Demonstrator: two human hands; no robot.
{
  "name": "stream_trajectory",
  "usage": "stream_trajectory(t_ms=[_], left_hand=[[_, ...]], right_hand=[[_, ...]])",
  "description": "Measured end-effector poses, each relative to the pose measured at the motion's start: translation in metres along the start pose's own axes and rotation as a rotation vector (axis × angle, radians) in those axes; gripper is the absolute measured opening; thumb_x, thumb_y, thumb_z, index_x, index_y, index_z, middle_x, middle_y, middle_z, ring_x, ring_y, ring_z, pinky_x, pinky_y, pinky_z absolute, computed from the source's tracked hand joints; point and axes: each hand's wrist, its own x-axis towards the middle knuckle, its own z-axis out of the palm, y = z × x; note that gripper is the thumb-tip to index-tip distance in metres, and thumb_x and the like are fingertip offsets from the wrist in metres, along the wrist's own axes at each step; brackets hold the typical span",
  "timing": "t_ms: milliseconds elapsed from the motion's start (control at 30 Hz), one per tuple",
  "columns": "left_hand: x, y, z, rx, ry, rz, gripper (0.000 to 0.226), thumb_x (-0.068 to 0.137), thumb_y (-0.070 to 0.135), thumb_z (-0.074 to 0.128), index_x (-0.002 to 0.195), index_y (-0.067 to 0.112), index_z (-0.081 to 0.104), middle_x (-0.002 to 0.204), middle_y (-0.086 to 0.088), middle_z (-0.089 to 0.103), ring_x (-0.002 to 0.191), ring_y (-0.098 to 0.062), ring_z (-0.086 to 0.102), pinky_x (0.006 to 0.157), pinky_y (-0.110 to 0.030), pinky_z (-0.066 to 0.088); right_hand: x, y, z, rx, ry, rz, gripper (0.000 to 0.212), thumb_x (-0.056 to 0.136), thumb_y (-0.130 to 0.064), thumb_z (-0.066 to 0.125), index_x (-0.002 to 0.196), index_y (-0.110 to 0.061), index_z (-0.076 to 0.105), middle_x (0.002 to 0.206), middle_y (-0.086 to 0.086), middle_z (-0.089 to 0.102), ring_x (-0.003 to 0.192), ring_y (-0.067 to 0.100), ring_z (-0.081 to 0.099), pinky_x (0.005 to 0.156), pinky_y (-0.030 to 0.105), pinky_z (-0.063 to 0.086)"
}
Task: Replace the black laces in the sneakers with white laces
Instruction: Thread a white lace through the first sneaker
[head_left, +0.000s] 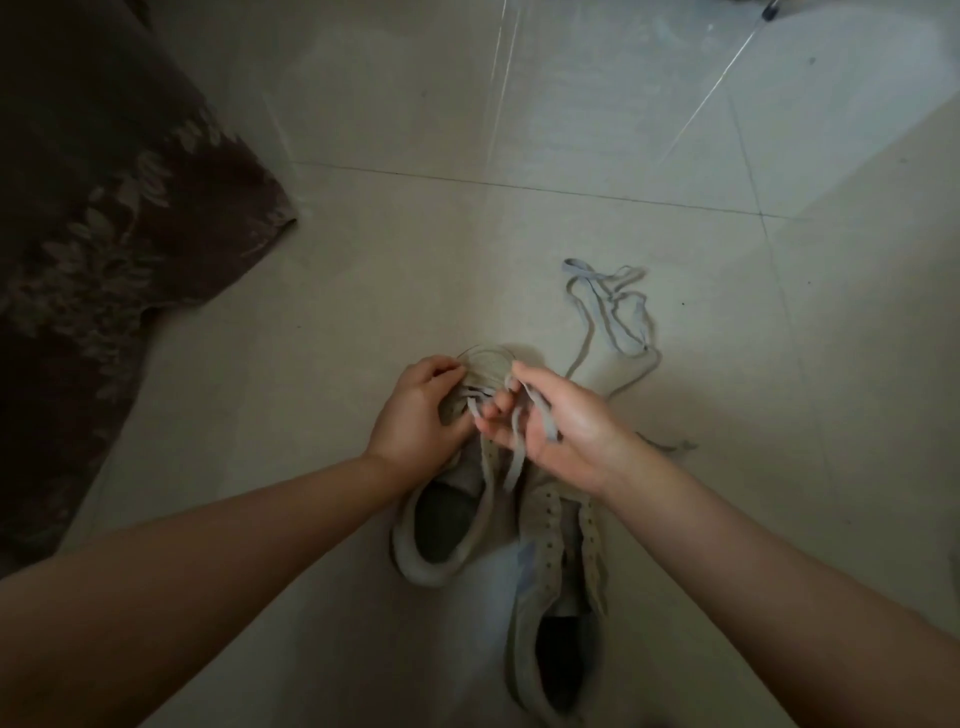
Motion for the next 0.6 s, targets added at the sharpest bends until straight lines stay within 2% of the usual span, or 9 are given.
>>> stream_trajectory(t_ms=[67,167,233,300,367,433,500,533,600], left_hand=[[-0.004,0.006,0.000,0.012,0.061,0.077,0.044,0.079,0.041,0.051,0.106,0.011,0.070,0.110,-0.011,0.061,0.101,-0.029,0.058,0.087,-0.035,0.048],[0.001,0.019,-0.006,-0.037,0.123,0.089,0.030,0.083,0.035,0.054,0.089,0.011,0.072,0.094,-0.005,0.065,0.088,-0.019,0.061,0.076,-0.028,0.048],[0.012,0.039,-0.018,-0.269,0.103,-0.035,0.023,0.089,0.025,0.057,0.079,0.006,0.065,0.075,-0.004,0.062,0.068,-0.005,0.055,0.063,-0.016,0.044],[0.031,0.058,-0.032,-0.487,0.082,-0.179,0.019,0.093,0.016,0.056,0.077,0.007,0.061,0.066,-0.003,0.060,0.056,-0.002,0.051,0.056,-0.012,0.040],[0.056,0.068,-0.046,-0.633,0.111,-0.346,0.018,0.093,0.015,0.054,0.076,0.011,0.060,0.062,0.000,0.060,0.055,-0.004,0.053,0.059,-0.016,0.044],[0.081,0.072,-0.056,-0.859,0.109,-0.571,0.018,0.092,0.015,0.052,0.075,0.015,0.055,0.053,0.004,0.056,0.055,-0.007,0.053,0.058,-0.021,0.045],[0.098,0.070,-0.064,-1.082,0.124,-0.737,0.018,0.094,0.016,0.048,0.076,0.018,0.051,0.045,0.009,0.053,0.053,-0.006,0.054,0.057,-0.021,0.044],[0.104,0.068,-0.067,-1.118,0.152,-0.743,0.017,0.095,0.017,0.046,0.078,0.020,0.051,0.046,0.010,0.054,0.054,-0.004,0.055,0.058,-0.021,0.044],[0.109,0.060,-0.069,-1.063,0.217,-0.685,0.014,0.096,0.017,0.043,0.088,0.023,0.052,0.062,0.010,0.061,0.063,-0.004,0.057,0.062,-0.021,0.044]], right_hand=[[-0.001,-0.011,0.010,-0.044,-0.043,-0.048,0.029,0.099,-0.019,0.042,0.075,-0.007,0.053,0.071,0.009,0.059,0.073,0.017,0.061,0.074,0.036,0.055],[0.001,-0.033,0.020,-0.232,-0.035,-0.213,0.015,0.094,-0.014,0.052,0.084,-0.006,0.059,0.087,0.009,0.062,0.082,0.017,0.061,0.079,0.034,0.054],[0.004,-0.050,0.019,-0.317,0.047,-0.335,0.007,0.091,-0.012,0.056,0.088,-0.008,0.061,0.090,0.005,0.063,0.084,0.016,0.061,0.080,0.034,0.052],[0.010,-0.068,0.013,-0.202,0.118,-0.405,0.006,0.092,-0.013,0.055,0.094,-0.012,0.061,0.096,0.001,0.063,0.092,0.015,0.060,0.082,0.031,0.050],[0.017,-0.083,0.003,-0.001,0.176,-0.437,0.012,0.093,-0.018,0.051,0.102,-0.013,0.058,0.110,0.002,0.060,0.105,0.015,0.056,0.084,0.028,0.047],[0.024,-0.086,-0.009,0.011,0.293,-0.479,0.010,0.094,-0.018,0.049,0.100,-0.016,0.057,0.116,0.003,0.057,0.112,0.015,0.052,0.081,0.025,0.045],[0.028,-0.072,-0.021,-0.266,0.420,-0.536,0.011,0.092,-0.012,0.051,0.086,-0.020,0.057,0.099,0.001,0.063,0.100,0.017,0.057,0.079,0.026,0.046],[0.030,-0.062,-0.027,-0.503,0.454,-0.566,0.015,0.091,-0.010,0.053,0.082,-0.021,0.058,0.089,-0.001,0.064,0.091,0.017,0.059,0.077,0.028,0.046],[0.029,-0.039,-0.040,-0.997,0.390,-0.543,0.012,0.090,-0.012,0.058,0.083,-0.021,0.060,0.083,-0.003,0.064,0.083,0.016,0.060,0.075,0.024,0.046]])
